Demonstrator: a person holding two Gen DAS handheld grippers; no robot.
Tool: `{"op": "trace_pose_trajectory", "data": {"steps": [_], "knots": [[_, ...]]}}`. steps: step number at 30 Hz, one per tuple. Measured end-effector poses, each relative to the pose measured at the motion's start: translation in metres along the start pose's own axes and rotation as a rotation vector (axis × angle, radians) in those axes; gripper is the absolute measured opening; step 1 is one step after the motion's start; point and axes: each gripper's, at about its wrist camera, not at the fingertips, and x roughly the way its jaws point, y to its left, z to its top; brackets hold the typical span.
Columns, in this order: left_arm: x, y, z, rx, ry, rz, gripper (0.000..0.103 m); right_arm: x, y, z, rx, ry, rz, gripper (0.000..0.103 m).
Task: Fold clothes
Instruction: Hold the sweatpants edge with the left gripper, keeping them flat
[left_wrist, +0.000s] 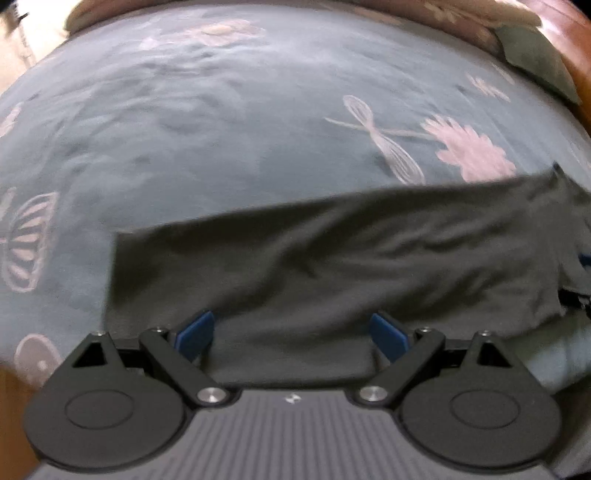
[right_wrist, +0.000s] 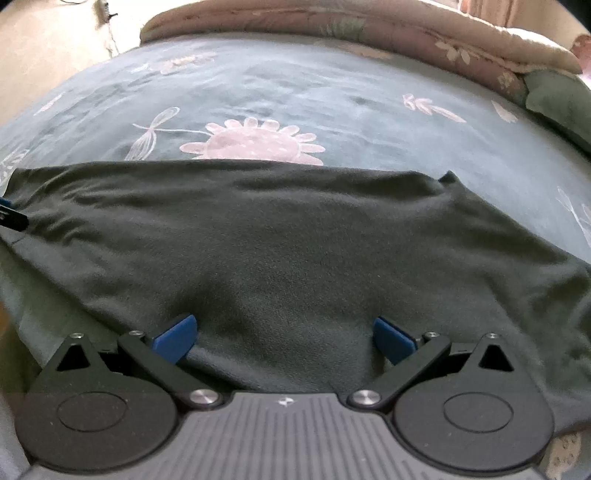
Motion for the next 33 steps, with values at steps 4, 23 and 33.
{"op": "trace_pose_trajectory", "data": {"steps": [4, 23, 33], "knots": [[-0.008, -0.004, 0.005, -0.004, -0.040, -0.033, 0.092, -0.018, 0.018, 0.012, -0.036, -0.084, 0.039, 0.103], [-0.002, -0.008, -0.014, 0.030, -0.014, -0.002, 0.095, -0.020, 0.037, 0.013, -0.022, -0.056, 0.108, 0.103], [-0.005, -0.031, 0.012, 0.021, -0.115, -0.258, 0.095, -0.005, -0.015, -0.013, 0.079, 0.028, -0.051, 0.103]]}}
